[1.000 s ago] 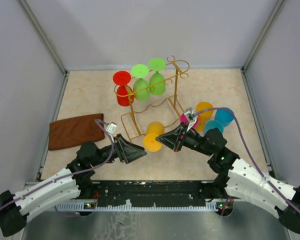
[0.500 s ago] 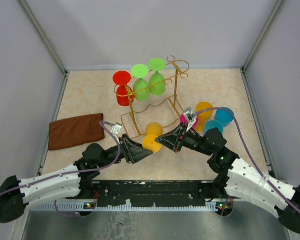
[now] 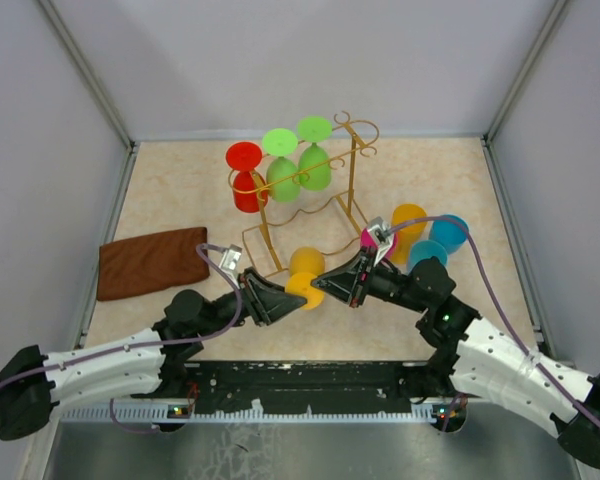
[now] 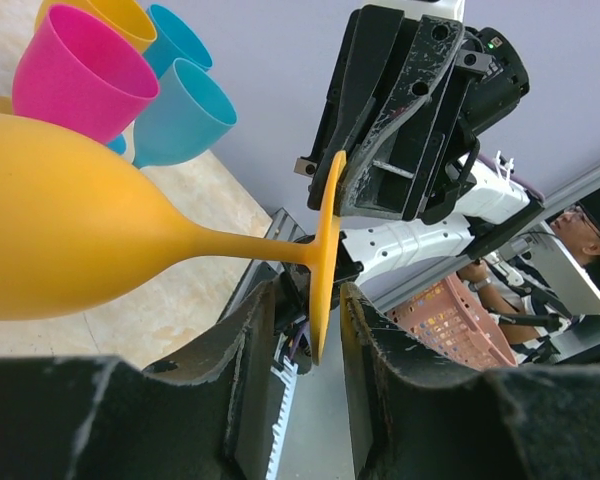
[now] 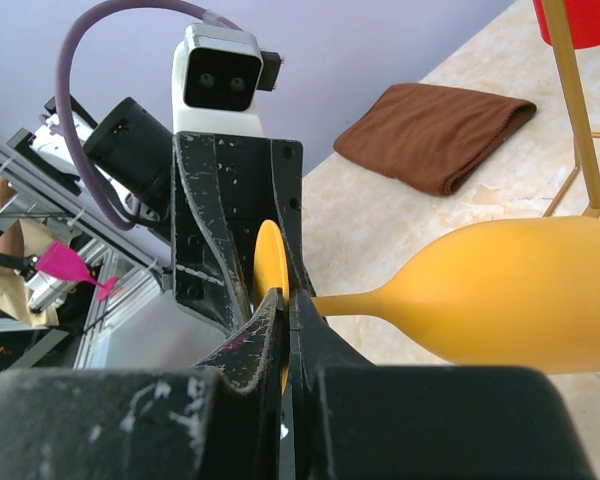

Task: Take the wine glass off the wine glass rack
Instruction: Place the wine glass at the center of the board.

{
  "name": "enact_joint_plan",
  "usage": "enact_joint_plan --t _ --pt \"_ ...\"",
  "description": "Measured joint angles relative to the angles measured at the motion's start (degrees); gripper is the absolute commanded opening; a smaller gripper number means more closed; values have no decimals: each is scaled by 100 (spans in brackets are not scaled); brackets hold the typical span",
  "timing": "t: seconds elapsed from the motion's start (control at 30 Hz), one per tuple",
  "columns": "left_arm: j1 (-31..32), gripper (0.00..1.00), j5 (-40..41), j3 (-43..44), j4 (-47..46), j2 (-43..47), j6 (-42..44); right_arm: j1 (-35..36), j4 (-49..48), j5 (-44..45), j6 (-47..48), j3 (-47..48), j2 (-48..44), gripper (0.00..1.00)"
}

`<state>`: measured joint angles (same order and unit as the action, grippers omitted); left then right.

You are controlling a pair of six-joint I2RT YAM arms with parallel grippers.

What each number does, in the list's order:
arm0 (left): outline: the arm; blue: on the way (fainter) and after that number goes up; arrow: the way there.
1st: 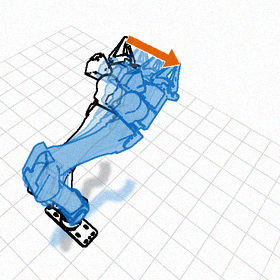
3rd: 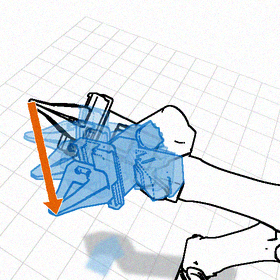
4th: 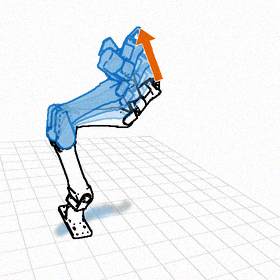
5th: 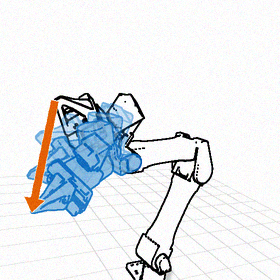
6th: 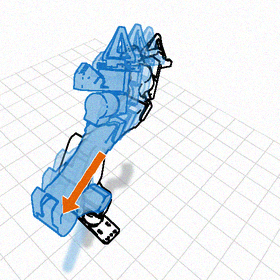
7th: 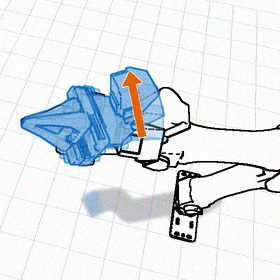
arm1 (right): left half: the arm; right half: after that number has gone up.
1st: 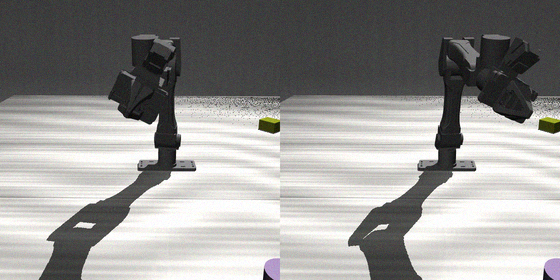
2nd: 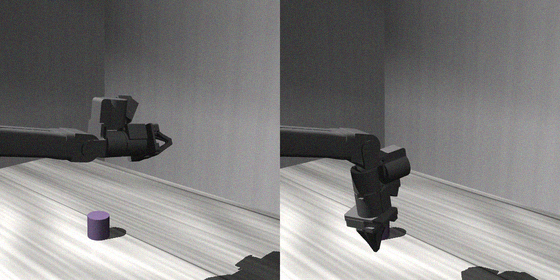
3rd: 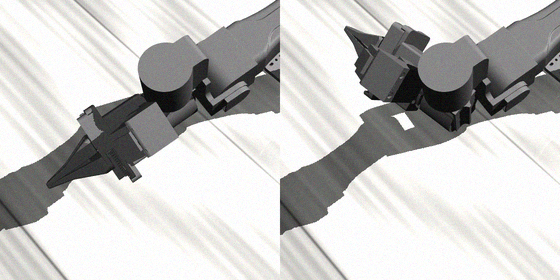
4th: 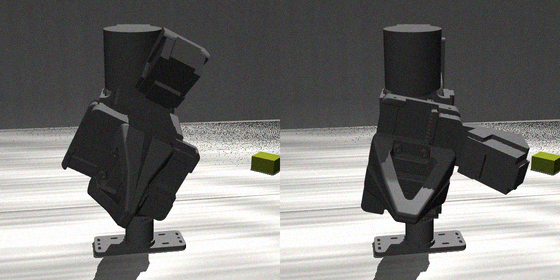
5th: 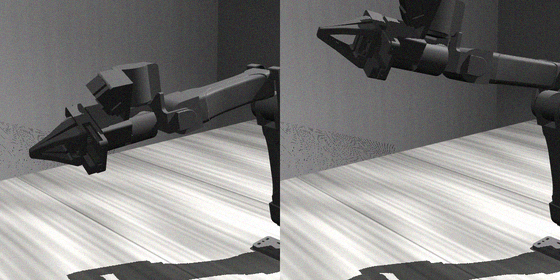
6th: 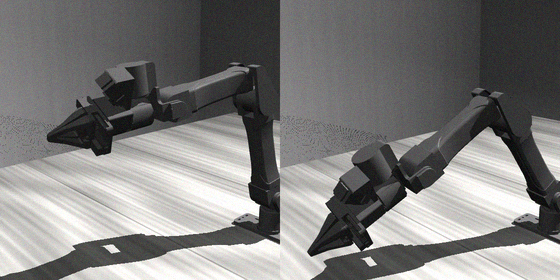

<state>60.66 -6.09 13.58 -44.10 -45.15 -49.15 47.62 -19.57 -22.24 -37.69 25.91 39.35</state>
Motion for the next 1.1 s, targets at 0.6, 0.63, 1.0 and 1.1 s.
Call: enact_joint_plan --t 0.6,0.63,1.0,1.1 --pt "11 4 -275 -2 -256 -199 160 0 44 -256 70 2 -20 0" --pt "11 2 -282 -9 -262 -199 166 0 44 -258 83 2 -26 1" --pt "11 0 -334 -444 -299 208 470 22 214 -48 160 7 -142 65" --pt "11 0 -431 -612 -199 455 811 24 496 409 181 13 -269 69"
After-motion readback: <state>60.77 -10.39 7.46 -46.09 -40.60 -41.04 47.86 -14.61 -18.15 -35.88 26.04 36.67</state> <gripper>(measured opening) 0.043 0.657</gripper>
